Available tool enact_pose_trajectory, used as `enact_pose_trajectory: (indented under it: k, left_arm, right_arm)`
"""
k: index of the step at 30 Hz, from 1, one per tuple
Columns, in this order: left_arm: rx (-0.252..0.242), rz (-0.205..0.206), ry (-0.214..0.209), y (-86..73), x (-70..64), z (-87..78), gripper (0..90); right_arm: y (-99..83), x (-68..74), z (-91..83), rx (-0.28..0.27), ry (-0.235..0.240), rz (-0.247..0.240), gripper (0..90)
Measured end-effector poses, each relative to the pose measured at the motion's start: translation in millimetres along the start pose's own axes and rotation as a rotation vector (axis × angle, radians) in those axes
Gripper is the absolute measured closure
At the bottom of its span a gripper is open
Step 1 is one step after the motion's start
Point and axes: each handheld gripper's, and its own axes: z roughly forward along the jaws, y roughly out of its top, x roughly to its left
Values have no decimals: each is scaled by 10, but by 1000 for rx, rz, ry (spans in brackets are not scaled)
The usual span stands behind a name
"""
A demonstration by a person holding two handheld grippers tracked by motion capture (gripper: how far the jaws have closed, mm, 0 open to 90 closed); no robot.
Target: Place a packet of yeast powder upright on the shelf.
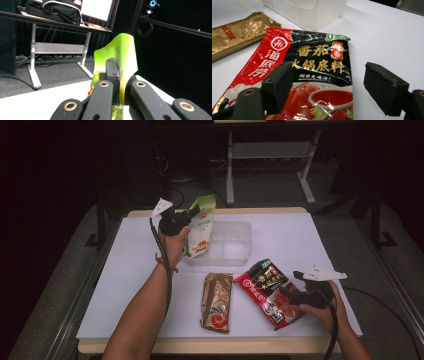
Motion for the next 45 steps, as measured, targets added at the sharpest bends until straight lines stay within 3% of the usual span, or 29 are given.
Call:
enact_pose_trajectory:
  k: [3,8,12,16,21,28,36,45]
  left_arm:
    - [21,44,-33,-8,-12,-36,892]
    - [102,117,-35,-75,-2,-85,888]
    - [113,130,-36,-114,13,-156,891]
    - [171,192,-23,-214,-9,-174,886]
    - [170,164,-29,-301,22,-194,880]
    - [172,163,-30,-366,31,-236,864]
    - [160,195,-7,-303,10,-360,799]
    - [176,238,8,-269,-12,-448,792]
  right_arm:
    - [0,8,13,6,3,-5,225]
    - [2,18,15,9,2,-4,225]
    - [1,28,26,15,5,-10,225]
    - [6,39,37,18,8,-17,225]
    - [1,34,37,22,6,-13,227]
    - [-1,43,48,27,10,-22,227]
    - [-3,56,56,34,11,-26,229]
    - [-4,65,52,36,14,-36,230]
